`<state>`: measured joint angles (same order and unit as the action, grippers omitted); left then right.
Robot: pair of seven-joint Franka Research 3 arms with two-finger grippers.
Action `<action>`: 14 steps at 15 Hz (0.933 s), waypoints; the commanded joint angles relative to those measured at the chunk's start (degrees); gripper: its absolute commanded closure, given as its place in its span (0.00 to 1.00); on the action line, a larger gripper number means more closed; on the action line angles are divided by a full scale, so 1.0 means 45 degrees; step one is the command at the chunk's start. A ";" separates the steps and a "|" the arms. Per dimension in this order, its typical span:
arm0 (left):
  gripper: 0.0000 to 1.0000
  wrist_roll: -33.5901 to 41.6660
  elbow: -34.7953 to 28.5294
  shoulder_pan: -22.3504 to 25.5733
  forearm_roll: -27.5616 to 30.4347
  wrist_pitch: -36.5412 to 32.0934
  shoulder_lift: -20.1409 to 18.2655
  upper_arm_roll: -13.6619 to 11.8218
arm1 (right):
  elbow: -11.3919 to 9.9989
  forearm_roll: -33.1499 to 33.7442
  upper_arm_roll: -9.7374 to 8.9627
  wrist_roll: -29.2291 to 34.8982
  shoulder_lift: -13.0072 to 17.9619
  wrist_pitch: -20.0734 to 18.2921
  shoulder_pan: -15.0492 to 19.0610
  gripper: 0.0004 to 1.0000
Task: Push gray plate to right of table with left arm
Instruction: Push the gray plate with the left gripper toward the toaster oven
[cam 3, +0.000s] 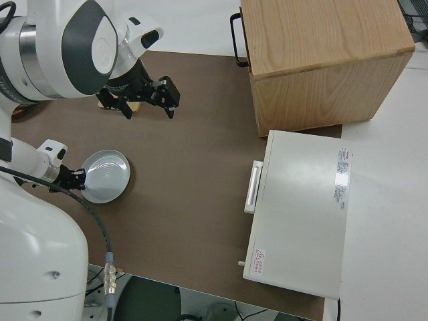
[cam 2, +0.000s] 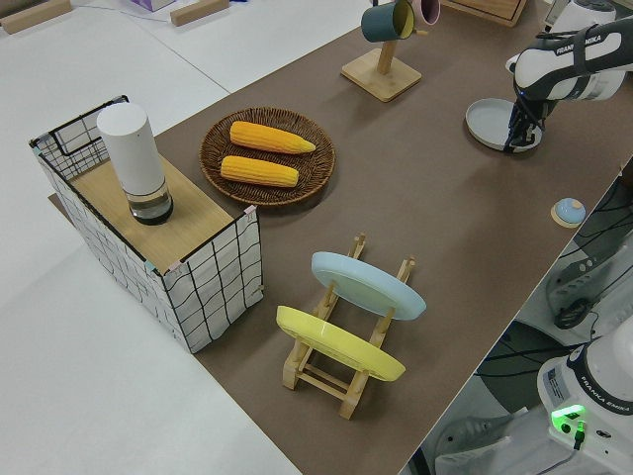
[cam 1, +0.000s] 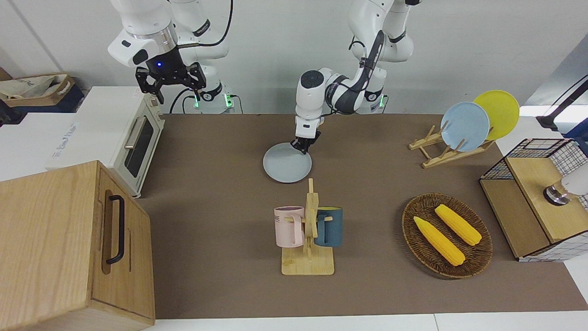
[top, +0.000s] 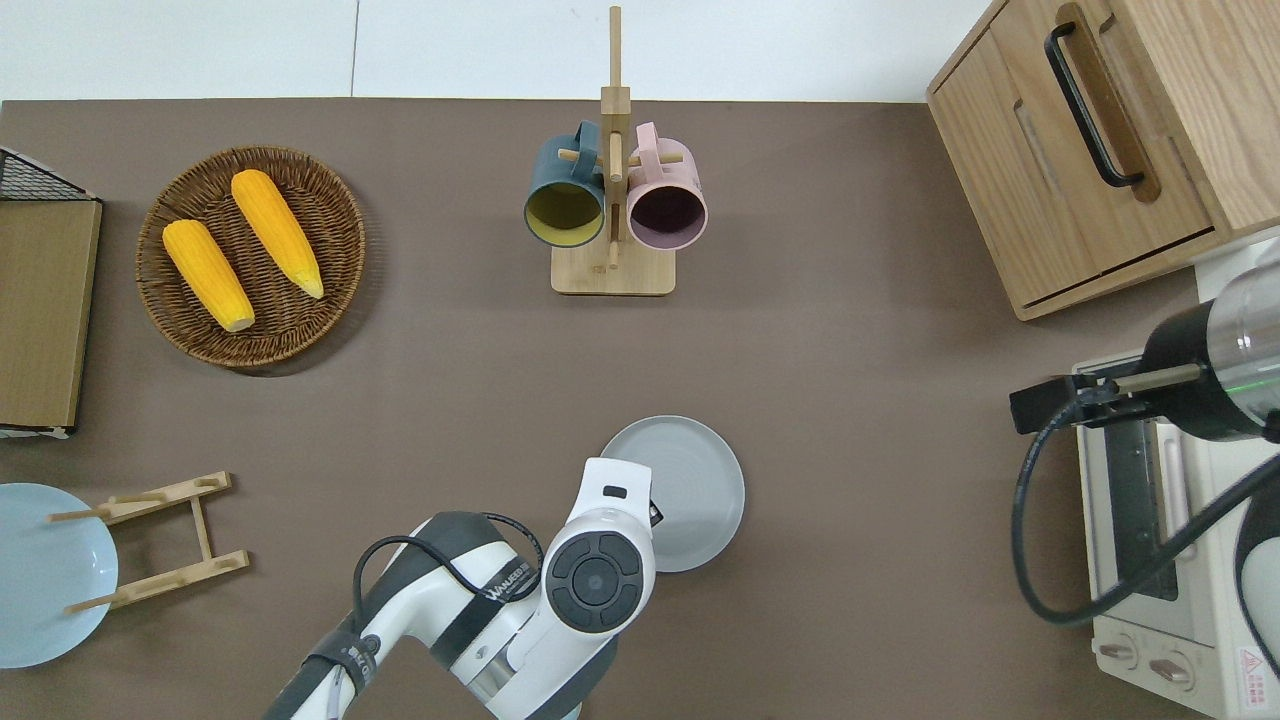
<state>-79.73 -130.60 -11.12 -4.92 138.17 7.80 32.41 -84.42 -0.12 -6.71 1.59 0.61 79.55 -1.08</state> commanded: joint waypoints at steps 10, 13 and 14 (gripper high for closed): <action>1.00 -0.3393 0.3531 -0.1883 -0.1778 -0.1486 0.3070 -0.0094 | 0.0050 -0.0130 -0.0189 -0.0002 0.0080 -0.0158 0.0259 0.02; 1.00 -0.3745 0.4157 -0.2391 -0.1778 -0.1974 0.3383 -0.0133 | 0.0050 -0.0130 -0.0189 -0.0002 0.0080 -0.0158 0.0259 0.02; 1.00 -0.3804 0.4333 -0.2450 -0.1798 -0.2014 0.3481 -0.0133 | 0.0050 -0.0130 -0.0189 0.0017 0.0080 -0.0158 0.0259 0.02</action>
<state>-94.33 -115.42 -19.66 -11.53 131.84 19.45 32.36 -84.42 -0.12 -6.71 1.59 0.61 79.55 -1.08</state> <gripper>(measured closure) 0.965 0.013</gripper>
